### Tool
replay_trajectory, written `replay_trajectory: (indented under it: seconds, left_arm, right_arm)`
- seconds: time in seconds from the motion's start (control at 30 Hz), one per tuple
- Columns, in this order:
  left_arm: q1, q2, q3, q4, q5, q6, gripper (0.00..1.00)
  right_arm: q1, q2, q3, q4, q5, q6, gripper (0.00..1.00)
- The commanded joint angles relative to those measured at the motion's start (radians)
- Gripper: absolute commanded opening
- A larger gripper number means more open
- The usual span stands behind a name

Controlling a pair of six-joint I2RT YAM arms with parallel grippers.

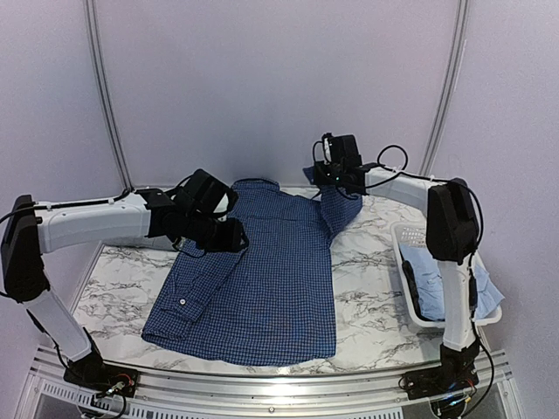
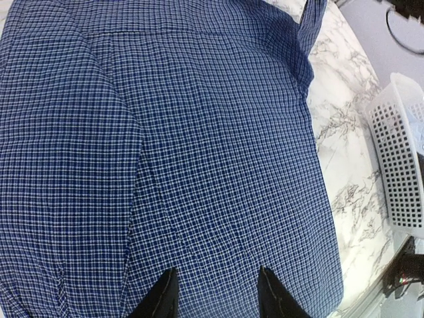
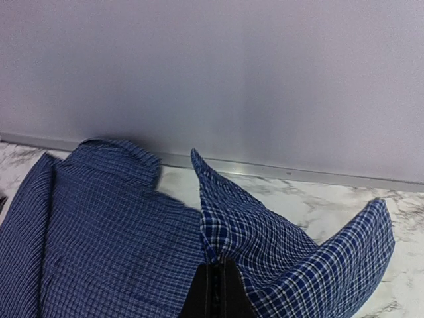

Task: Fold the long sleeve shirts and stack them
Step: Pick up the sleeve from the corner of the board, then fold the sleeve of the 1/3-folded shirt.

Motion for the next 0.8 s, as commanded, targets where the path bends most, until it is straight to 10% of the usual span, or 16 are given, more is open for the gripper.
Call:
replay_trajectory:
  seconds: [0.0, 0.53, 0.77]
  left_arm:
    - [0.057, -0.057, -0.042, 0.039, 0.077, -0.056, 0.43]
    - [0.119, 0.126, -0.016, 0.186, 0.225, -0.142, 0.47]
    - [0.154, 0.151, 0.011, 0.193, 0.228, -0.143, 0.48]
  right_arm:
    - [0.134, -0.059, -0.133, 0.071, -0.132, -0.087, 0.0]
    - [0.198, -0.238, -0.556, 0.07, -0.127, 0.004, 0.0]
    - [0.201, -0.333, -0.591, 0.001, -0.109, -0.001, 0.21]
